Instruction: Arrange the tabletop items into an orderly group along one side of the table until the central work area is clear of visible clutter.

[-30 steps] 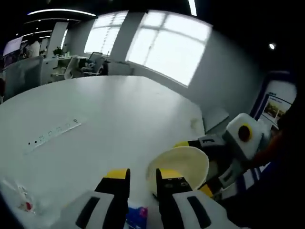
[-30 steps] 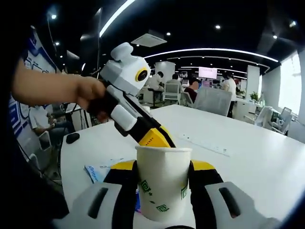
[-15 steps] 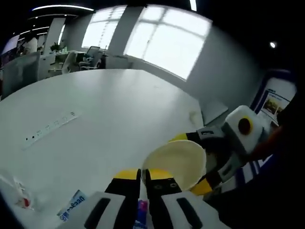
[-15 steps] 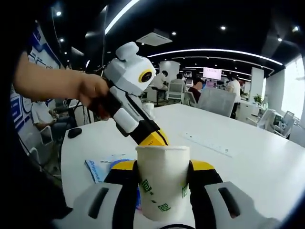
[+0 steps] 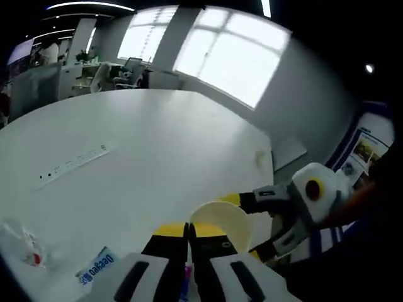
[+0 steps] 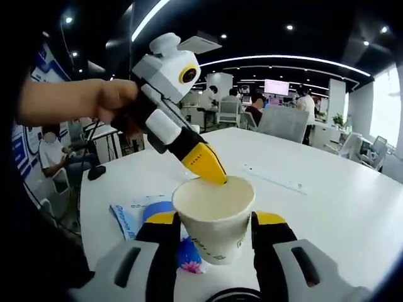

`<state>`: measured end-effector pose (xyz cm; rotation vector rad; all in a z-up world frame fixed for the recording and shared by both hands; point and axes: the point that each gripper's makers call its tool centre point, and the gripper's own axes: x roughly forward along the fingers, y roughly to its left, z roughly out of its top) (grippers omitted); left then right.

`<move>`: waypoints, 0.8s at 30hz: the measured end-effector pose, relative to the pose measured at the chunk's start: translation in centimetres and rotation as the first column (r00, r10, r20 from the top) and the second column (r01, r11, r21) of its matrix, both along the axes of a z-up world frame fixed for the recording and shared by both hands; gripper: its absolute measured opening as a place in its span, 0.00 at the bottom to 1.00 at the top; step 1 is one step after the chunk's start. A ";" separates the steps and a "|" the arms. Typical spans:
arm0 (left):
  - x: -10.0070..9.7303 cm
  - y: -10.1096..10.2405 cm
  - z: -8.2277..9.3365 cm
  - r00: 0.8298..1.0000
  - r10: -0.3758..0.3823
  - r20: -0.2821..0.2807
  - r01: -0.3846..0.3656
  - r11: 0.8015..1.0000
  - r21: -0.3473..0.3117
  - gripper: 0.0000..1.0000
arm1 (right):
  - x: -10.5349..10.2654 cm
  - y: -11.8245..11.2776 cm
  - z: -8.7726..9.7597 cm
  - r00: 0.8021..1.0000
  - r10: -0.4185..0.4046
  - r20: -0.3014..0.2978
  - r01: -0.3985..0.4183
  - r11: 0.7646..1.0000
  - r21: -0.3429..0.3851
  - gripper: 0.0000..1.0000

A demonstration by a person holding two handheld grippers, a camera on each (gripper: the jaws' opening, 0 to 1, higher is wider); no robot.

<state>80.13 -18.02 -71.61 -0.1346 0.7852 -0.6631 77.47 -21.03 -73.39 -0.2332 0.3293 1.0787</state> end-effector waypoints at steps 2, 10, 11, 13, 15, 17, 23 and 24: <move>0.0 0.2 0.0 1.000 0.012 -0.010 -0.012 1.000 0.001 0.00 | 0.1 -0.3 0.1 1.000 -0.011 -0.006 0.011 1.000 0.010 0.48; 1.0 2.8 -0.2 0.992 0.124 -0.010 -0.123 0.991 0.042 0.00 | 0.2 -1.4 0.1 0.998 -0.054 -0.035 0.055 0.998 0.020 0.61; 1.2 3.3 -0.2 0.990 0.140 -0.010 -0.140 0.989 0.043 0.00 | 0.2 -1.6 0.1 0.998 -0.059 -0.038 0.060 0.998 0.020 0.62; 1.4 4.0 -0.1 0.988 0.152 -0.010 -0.151 0.988 0.043 0.00 | 0.2 -2.1 0.0 0.997 -0.069 -0.046 0.070 0.997 0.020 0.64; 1.7 4.7 -0.2 0.986 0.167 -0.009 -0.166 0.985 0.049 0.00 | 0.1 -2.5 -0.1 0.995 -0.078 -0.055 0.079 0.997 0.019 0.67; 1.9 5.4 -0.3 0.983 0.181 -0.014 -0.180 0.982 0.057 0.00 | 0.0 -2.9 -0.2 0.994 -0.087 -0.063 0.088 0.996 0.020 0.69; 2.4 7.5 -0.8 0.972 0.233 -0.012 -0.232 0.969 0.083 0.00 | -0.2 -3.9 -0.3 0.991 -0.110 -0.080 0.112 0.993 0.029 0.76; 2.5 8.0 -0.8 0.969 0.246 -0.011 -0.244 0.966 0.085 0.00 | -0.2 -4.0 -0.3 0.990 -0.113 -0.082 0.116 0.993 0.030 0.78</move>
